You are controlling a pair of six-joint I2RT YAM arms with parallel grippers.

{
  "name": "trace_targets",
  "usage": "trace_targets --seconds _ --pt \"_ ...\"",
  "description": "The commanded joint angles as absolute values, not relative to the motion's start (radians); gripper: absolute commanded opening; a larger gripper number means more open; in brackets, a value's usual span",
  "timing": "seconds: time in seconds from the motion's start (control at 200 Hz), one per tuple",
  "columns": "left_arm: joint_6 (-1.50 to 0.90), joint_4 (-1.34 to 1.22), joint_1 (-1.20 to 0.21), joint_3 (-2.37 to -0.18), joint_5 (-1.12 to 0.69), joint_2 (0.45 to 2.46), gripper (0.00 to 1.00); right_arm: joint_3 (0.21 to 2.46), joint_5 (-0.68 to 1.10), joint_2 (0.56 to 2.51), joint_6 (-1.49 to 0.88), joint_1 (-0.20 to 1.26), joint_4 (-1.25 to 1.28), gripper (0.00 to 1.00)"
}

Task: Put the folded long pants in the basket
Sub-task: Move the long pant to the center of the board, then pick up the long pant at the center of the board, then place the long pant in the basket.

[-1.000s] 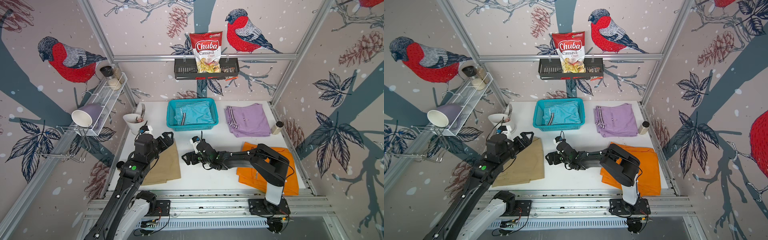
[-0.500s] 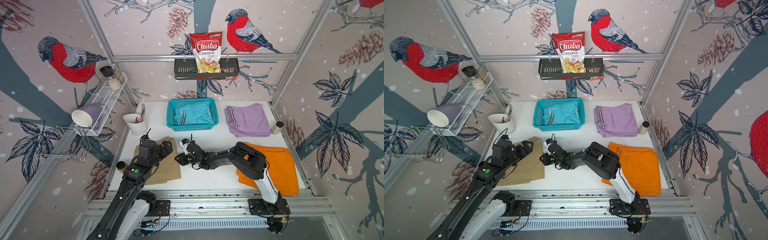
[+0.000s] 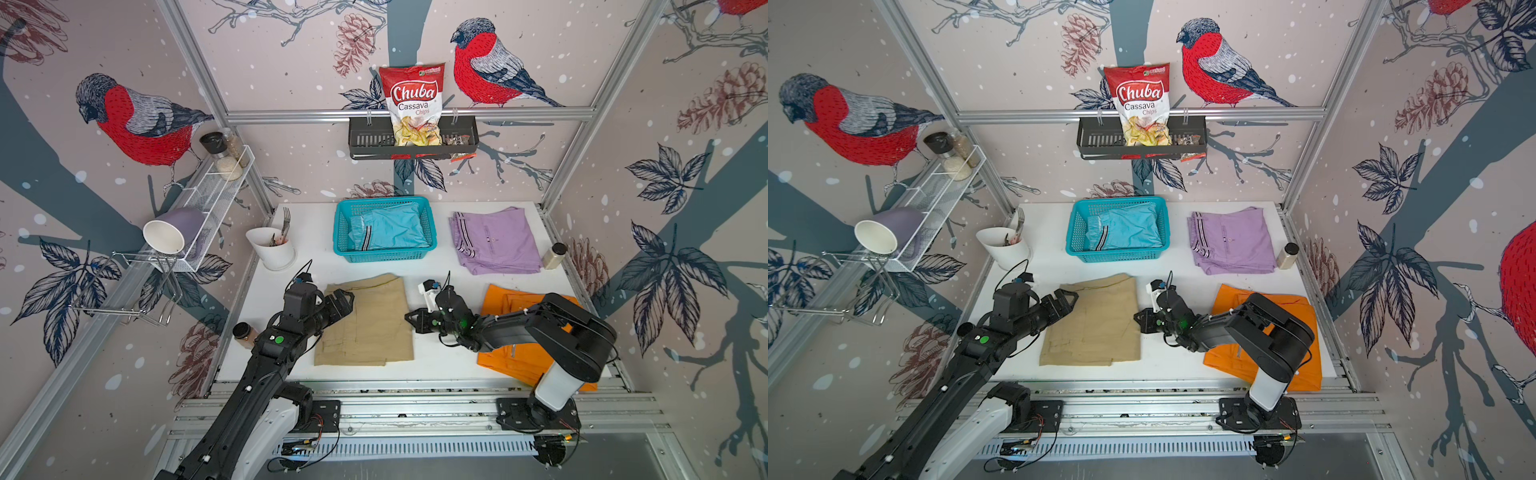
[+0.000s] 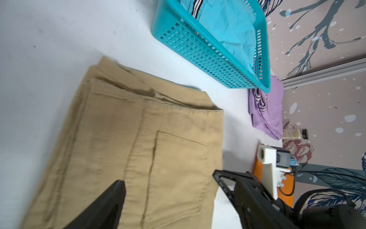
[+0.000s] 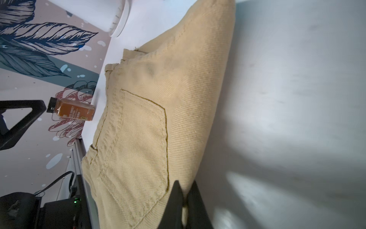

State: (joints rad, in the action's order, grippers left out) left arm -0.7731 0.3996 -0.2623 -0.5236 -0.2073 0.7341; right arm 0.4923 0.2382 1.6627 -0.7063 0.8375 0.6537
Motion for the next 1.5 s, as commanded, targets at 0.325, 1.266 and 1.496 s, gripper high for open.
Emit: trace_targets --seconds 0.325,1.266,1.496 --pt "-0.795 0.011 -0.266 -0.249 -0.257 0.916 0.95 0.424 0.276 1.586 -0.634 0.724 0.633 0.0" --pt "-0.851 0.024 -0.316 -0.256 -0.21 0.927 0.0 0.499 0.177 1.5 -0.628 0.805 0.515 0.0" --pt "-0.861 0.208 -0.323 -0.388 -0.193 0.725 0.0 0.566 0.062 1.34 -0.608 0.905 0.384 0.0"
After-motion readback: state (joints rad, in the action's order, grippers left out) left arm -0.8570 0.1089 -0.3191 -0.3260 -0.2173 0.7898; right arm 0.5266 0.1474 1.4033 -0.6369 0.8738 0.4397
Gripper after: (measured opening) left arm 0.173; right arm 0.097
